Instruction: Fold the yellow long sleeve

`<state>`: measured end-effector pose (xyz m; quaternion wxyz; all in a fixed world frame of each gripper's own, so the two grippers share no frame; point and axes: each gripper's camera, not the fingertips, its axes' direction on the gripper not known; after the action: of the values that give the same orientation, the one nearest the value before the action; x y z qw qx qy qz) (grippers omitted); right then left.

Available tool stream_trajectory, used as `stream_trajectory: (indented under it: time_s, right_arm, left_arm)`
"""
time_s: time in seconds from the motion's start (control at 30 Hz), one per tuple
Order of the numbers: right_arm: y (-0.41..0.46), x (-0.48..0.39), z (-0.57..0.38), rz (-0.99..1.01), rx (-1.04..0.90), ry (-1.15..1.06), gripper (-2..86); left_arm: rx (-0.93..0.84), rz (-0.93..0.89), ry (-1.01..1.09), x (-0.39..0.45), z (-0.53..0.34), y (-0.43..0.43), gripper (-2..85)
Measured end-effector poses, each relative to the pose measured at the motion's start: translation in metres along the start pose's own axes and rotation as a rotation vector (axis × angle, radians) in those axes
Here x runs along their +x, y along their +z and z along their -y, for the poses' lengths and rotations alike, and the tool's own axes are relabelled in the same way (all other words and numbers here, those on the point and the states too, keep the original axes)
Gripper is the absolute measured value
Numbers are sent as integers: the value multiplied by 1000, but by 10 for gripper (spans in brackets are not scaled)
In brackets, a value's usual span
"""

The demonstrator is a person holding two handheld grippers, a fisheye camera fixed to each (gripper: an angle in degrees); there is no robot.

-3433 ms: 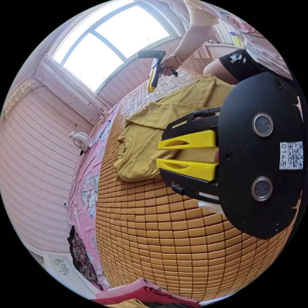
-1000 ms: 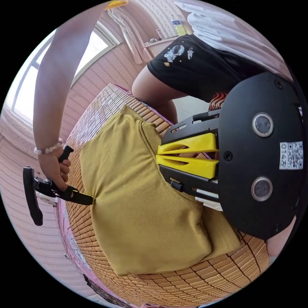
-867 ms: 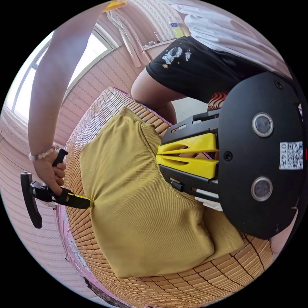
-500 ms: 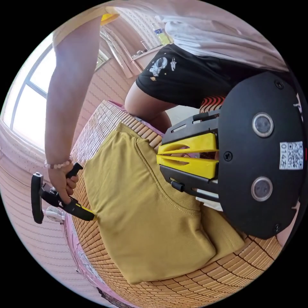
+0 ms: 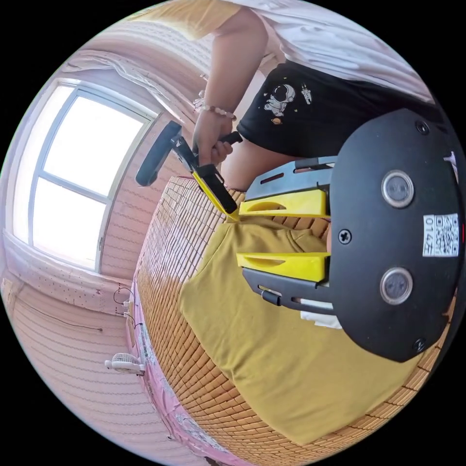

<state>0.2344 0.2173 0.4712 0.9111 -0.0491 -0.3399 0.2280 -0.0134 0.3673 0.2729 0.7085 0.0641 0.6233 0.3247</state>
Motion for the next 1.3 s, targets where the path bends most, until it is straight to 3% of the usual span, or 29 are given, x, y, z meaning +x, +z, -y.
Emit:
stream_trajectory:
  time_s: [0.13, 0.23, 0.37, 0.53, 0.67, 0.73, 0.87, 0.9, 1.1, 1.3]
  right_arm:
    - [-12, 24, -13, 160, 18, -13, 44]
    - [-32, 39, -25, 252, 59, -13, 31]
    - [-62, 49, -45, 452, 145, -51, 25]
    - [-81, 53, -72, 484, 140, -147, 20]
    - [-80, 86, -81, 463, 283, 5, 64]
    - [-69, 100, -78, 439, 307, 101, 132]
    - [-50, 122, -82, 513, 328, 255, 121]
    - [-44, 127, -85, 546, 313, 297, 80]
    - [-64, 155, -119, 757, 343, 362, 22]
    - [-175, 150, -175, 580, 516, 250, 16]
  left_arm:
    - [-69, 2, 93, 21, 14, 29, 139]
    - [-110, 53, 120, 33, 20, 45, 161]
    - [-155, 114, 129, 45, 15, 50, 97]
    - [-209, 33, 100, 61, -27, 23, 59]
    - [-234, 83, 109, 81, -67, -15, 58]
    - [-236, 110, 85, 86, -78, -31, 58]
    - [-239, 124, 42, 85, -94, -61, 57]
    - [-237, 122, 36, 84, -96, -65, 56]
    - [-77, 110, 6, 73, -88, -105, 52]
    - [175, -84, -32, 64, -69, -142, 50]
